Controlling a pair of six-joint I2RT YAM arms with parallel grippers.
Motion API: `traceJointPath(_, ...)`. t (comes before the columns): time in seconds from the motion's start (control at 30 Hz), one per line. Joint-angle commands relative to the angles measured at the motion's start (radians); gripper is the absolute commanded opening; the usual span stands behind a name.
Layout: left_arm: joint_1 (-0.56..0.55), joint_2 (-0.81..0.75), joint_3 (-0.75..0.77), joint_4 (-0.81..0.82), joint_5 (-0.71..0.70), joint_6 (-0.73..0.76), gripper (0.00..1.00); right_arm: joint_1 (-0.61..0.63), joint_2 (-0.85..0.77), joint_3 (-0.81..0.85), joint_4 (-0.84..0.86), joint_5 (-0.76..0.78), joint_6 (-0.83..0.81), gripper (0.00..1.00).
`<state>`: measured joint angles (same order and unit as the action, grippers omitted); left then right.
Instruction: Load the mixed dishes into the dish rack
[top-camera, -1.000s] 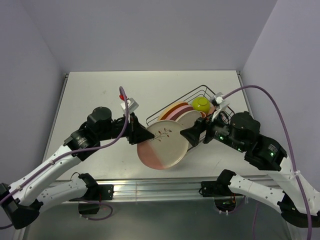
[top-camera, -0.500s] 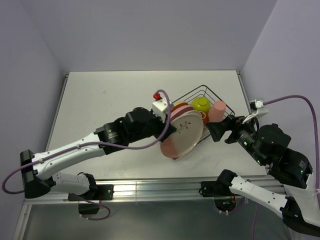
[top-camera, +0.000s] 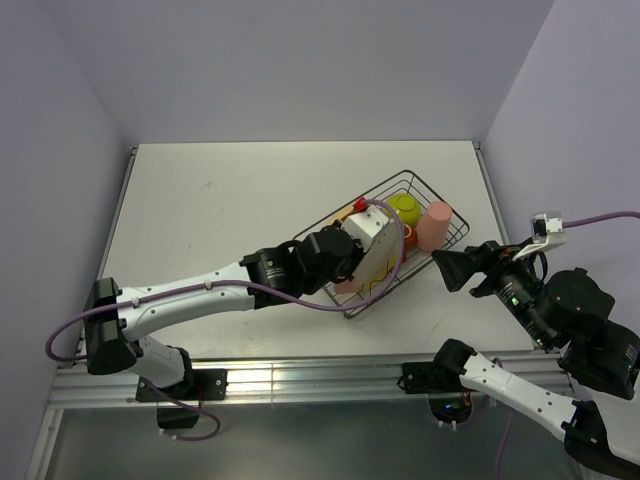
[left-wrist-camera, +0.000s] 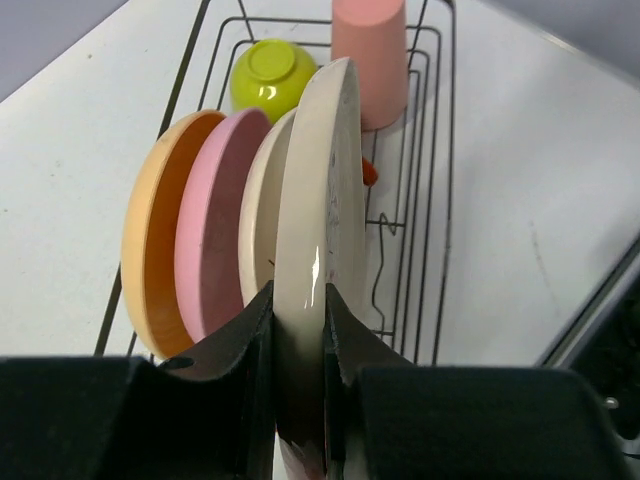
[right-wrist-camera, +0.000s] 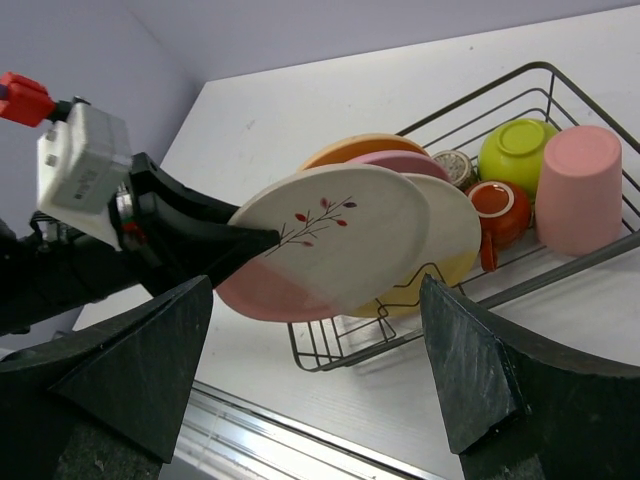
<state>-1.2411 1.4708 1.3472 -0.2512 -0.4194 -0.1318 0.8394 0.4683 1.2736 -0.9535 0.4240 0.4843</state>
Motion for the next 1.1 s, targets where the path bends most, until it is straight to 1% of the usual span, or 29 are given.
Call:
traceJointPath(0.0,-0.008,0.0,0.098,0.136,-0.076,0.046,0.0,-0.002,-0.007,0.004,-0.002,0.013,0.016,0.91)
traceJointPath(0.2,-0.02,0.054,0.119,0.128,-0.108,0.078,0.0,-0.003,-0.013,-0.006,0.001,-0.001,0.017,0.91)
traceJointPath(0.53,-0.04,0.132,0.13,0.106,-0.146,0.078,0.0,-0.002,-0.03,-0.003,0.007,-0.011,0.017,0.91)
traceJointPath(0.67,-0.046,0.183,0.168,0.079,-0.167,0.078,0.0,-0.002,-0.028,-0.014,0.007,-0.013,0.019,0.91)
traceJointPath(0.97,-0.046,0.256,0.222,0.03,-0.128,0.066,0.0,-0.002,-0.04,-0.034,0.01,-0.024,0.025,0.91)
traceJointPath(1.07,-0.046,0.264,0.225,0.021,-0.127,0.06,0.02,-0.002,-0.042,-0.04,0.01,-0.025,0.025,0.91)
